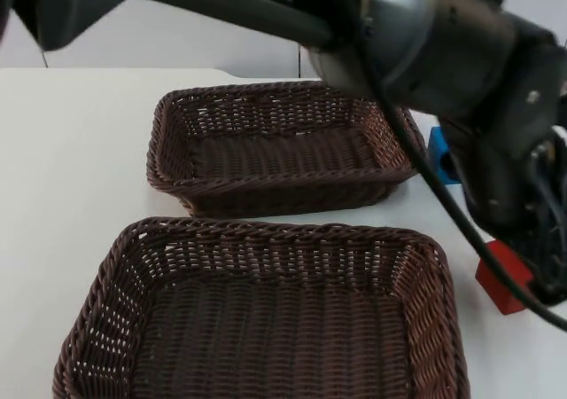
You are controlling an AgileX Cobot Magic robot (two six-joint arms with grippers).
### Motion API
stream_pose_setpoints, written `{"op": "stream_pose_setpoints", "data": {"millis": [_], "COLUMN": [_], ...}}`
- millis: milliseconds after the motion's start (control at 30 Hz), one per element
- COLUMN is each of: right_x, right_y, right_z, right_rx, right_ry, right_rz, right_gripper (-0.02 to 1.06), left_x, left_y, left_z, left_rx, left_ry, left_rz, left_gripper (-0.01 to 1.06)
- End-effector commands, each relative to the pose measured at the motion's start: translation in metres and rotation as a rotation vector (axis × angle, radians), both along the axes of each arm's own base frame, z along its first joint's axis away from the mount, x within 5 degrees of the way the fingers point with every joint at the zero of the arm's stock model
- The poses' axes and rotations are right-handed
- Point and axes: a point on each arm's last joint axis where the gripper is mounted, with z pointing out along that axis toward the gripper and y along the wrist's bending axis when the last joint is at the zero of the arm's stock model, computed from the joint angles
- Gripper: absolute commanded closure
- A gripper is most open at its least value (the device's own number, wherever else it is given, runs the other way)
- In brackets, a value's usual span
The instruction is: Pick up one cube with the left hand and place it into the upper basket. Pick up one cube with the right hand and place it into the lower basket.
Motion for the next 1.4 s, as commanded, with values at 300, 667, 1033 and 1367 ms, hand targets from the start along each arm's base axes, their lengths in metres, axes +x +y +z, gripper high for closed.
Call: {"op": "stream_pose_setpoints", "data": {"millis": [300,667,1033,1367], "right_x": [0.0,0.0,0.0,0.0], "right_y": [0.0,0.0,0.0,0.0], "right_z": [0.0,0.0,0.0,0.0], "right_rx": [-0.003,-0.003,-0.003,-0.003], "right_ry": [-0.003,-0.003,-0.003,-0.003], "right_rz": [0.003,0.003,0.003,0.003], "right_gripper": [-0.01,-0.01,-0.01,-0.01], "left_x": [0.006,0.008,0.007,0.003], "left_y": [-0.008,-0.013,-0.018,-0.016], "left_z": [-0.022,-0.05,-0.05,-0.023], "left_rx": [-0.008,0.018,-0.041,-0.058], "left_ry": [0.034,0.075,0.098,0.139], "left_rz": [0.009,0.022,0.045,0.073], "left_gripper": [0.0,0.0,0.53,1.05]}}
